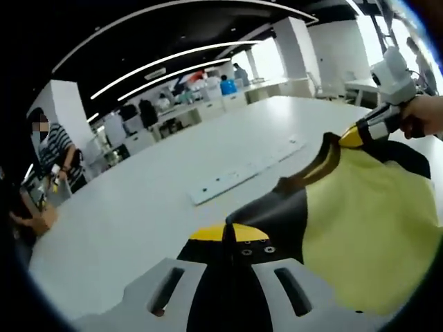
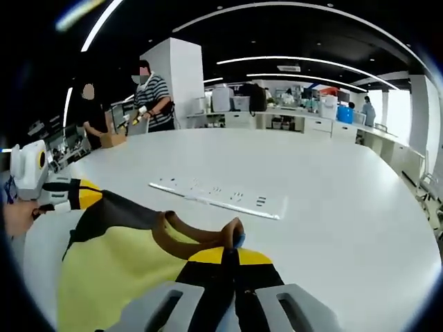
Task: Fold the garment on the visible template until the final outline fits inside the template.
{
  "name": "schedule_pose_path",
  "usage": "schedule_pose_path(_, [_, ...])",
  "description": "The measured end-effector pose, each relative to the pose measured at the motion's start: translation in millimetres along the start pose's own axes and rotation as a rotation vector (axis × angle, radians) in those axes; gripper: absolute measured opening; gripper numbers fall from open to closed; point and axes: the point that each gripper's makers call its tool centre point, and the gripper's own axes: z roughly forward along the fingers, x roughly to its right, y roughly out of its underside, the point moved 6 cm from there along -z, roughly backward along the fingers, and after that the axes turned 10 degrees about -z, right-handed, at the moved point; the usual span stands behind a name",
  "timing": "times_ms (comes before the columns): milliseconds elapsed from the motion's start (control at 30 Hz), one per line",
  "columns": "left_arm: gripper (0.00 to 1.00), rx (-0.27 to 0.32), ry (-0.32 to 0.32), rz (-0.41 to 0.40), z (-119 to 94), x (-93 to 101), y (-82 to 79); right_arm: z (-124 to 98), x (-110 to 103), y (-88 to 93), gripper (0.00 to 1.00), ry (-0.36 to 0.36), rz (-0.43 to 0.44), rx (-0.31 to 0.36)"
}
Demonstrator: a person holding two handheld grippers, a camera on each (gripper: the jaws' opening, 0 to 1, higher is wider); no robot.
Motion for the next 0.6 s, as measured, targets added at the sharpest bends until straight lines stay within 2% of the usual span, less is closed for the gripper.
schedule_pose_path(100, [0.00, 0.009, 0.011, -0.035, -1.9, -1.5, -0.4, 1.9, 0.8, 1.4, 0.03, -0.006, -0.004, -0.003])
schedule_pose_path(200, [0.00, 0.015, -0.011, -0.011, -6.7, -5.3, -1.8, -1.2, 1.0, -4.4, 0.18, -0.005, -0.038, 0.014])
schedule_pose_path(267, [0.02, 0.017, -0.014, -0.027, -10.3, -9.2, -2.5, -5.3, 0.9, -9.7, 0.23, -0.009, -0.042, 0.030])
schedule_pose_path(400, [0.23, 0.032, -0.026, -0.066, -17.6, -15.2, -3.2, -15.7, -0.4, -17.3, 0.33, -0.015, -0.061, 0.039])
schedule_pose_path(600, [0.41, 0.042, -0.012, -0.120, -36.3, -18.4, -0.5, -35.2, -10.8, -21.1, 0.51, -0.056, -0.082, 0.036])
